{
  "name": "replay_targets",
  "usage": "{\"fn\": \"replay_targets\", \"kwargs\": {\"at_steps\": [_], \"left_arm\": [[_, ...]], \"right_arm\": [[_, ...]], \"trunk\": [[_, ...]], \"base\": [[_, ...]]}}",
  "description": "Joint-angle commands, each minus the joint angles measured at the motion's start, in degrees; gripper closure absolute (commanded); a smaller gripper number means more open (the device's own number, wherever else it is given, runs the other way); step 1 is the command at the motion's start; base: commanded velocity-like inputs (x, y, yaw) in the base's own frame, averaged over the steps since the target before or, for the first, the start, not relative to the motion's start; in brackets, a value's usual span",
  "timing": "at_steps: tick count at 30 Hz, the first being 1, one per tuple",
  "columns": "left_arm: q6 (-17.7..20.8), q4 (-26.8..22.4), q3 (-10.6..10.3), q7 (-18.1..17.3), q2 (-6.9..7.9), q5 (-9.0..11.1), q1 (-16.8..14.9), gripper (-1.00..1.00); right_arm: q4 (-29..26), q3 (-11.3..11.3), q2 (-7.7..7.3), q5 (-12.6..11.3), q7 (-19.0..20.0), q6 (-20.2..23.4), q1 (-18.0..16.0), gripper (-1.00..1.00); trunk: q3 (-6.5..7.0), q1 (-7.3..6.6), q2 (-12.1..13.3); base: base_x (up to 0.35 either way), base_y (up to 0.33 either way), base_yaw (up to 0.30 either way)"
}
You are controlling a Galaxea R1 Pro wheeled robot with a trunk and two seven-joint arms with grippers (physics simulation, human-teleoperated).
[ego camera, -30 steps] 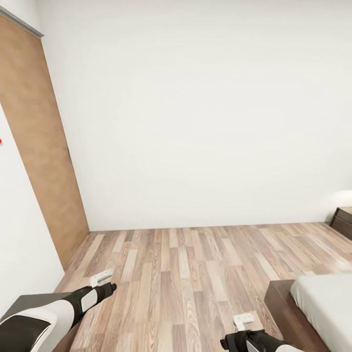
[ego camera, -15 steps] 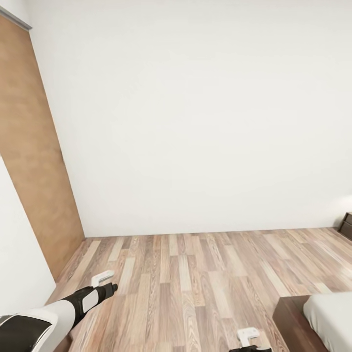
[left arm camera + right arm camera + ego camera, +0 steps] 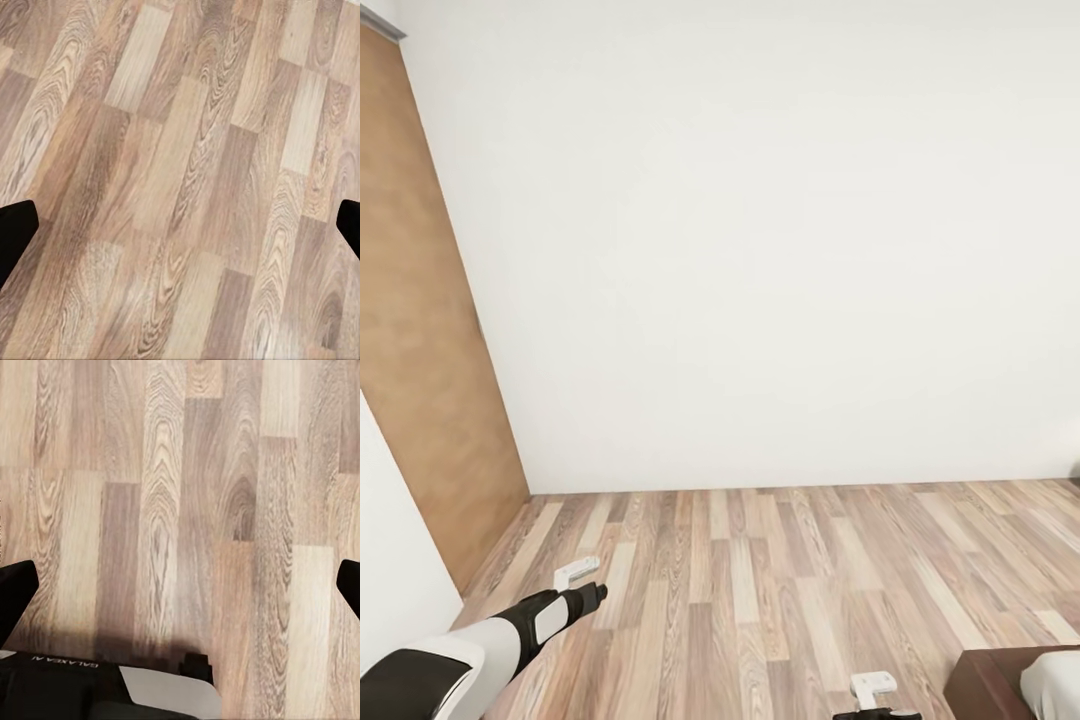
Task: In the bedroom, move the book from the bed onto either nightstand, and place the two sandals side by side next to the bed.
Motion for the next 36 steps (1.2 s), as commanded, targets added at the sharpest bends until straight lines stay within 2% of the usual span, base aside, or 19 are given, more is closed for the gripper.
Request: {"fn": "replay_targets", "kwargs": {"at_steps": [1,9,19,36], "left_arm": [[0.1,0.0,-0.5,0.1,0.02,0.5,0.0,-1.0],[0.1,0.0,-0.5,0.1,0.11,0.5,0.1,-1.0],[0.1,0.0,-0.5,0.1,0.11,0.5,0.1,-1.0],[0.1,0.0,-0.5,0.2,0.05,0.5,0.1,-1.0]], "right_arm": [[0.0,0.5,-0.04,-1.0,0.2,0.3,0.0,-1.0],[0.0,0.6,-0.18,-4.0,0.1,0.9,0.0,-1.0],[-0.1,0.6,-0.19,-4.3,0.2,0.9,0.0,-1.0],[-0.1,0.5,-0.28,-4.4,0.3,0.9,0.0,-1.0]], "trunk": [[-0.05,0.06,0.0],[-0.07,0.06,0.0],[-0.07,0.06,0.0],[0.5,0.06,0.0]], "base": [[0.345,0.0,0.008],[0.345,0.0,0.001],[0.345,0.041,-0.154],[0.345,0.11,-0.29]]}}
